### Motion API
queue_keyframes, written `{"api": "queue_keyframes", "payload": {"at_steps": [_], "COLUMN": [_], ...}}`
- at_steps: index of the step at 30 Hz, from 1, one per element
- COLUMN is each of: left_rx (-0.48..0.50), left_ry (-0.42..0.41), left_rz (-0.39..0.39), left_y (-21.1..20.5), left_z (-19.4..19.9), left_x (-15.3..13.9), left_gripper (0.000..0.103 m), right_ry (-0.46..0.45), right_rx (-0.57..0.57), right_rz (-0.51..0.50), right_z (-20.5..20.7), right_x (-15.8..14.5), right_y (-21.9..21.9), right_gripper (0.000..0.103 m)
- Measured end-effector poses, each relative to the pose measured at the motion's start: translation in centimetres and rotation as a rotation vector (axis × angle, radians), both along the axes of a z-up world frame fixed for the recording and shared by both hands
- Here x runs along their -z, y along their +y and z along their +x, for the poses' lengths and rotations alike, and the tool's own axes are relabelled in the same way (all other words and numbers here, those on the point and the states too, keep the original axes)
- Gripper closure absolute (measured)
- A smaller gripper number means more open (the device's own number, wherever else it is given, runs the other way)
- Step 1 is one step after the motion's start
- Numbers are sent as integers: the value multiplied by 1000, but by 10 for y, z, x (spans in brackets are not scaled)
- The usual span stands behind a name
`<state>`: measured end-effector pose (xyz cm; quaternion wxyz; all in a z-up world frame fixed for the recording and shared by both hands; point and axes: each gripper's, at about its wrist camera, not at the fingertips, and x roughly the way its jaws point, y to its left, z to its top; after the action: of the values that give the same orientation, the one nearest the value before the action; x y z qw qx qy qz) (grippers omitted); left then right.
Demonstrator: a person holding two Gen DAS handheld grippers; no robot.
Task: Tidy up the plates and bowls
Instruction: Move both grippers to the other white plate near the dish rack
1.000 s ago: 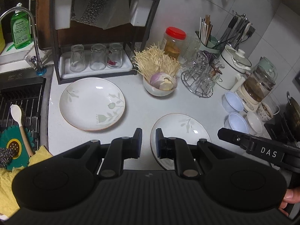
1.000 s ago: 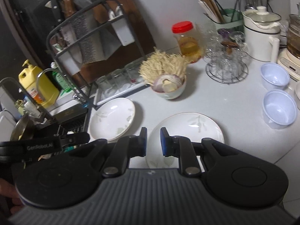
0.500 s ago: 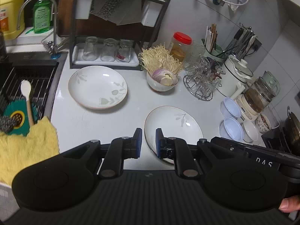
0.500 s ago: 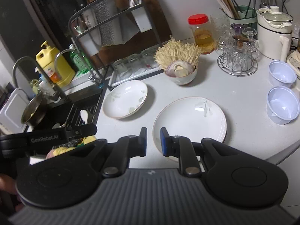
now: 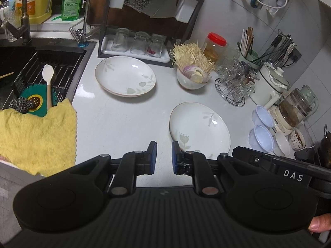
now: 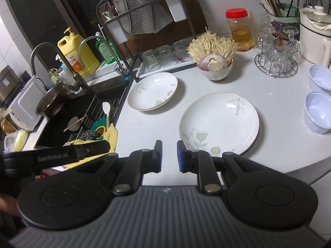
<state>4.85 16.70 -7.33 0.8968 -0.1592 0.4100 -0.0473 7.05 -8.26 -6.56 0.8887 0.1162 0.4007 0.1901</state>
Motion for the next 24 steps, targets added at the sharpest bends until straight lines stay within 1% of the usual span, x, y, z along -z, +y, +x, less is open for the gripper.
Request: {"api": "queue_keyframes", "payload": {"at_steps": [5,10,12,16,20,21,23,24], "left_rx": [-7,-1,-3,-4,-1,-1,2,1], "left_ry": [13,15,23,25,32,37,41,45], "left_rz": [-21,-25,-29,-33,-37,-38,-35,-29], "left_y": [10,26,36,52,66,69,75,78], "left_z": [12,36,50,75,105,112,124,130], "left_x": [9,12,14,17,22,24,27,29], "left_gripper": [87,87,87,87,87,86,78,77], "right_ry": [18,19,26,-3,11,19,33,36], "right_rx": [10,42,47,33,38,42,50,48], "right_rz": [0,-8,-15,-30,-35,-35,-32,-35], "right_z": [5,22,32,49,72,78,91,98], "right_x": [5,8,8,2,5,6,9,10], "right_y": [6,14,20,35,47,49,53,55], "right_gripper": [84,84,84,84,84,84,84,84]}}
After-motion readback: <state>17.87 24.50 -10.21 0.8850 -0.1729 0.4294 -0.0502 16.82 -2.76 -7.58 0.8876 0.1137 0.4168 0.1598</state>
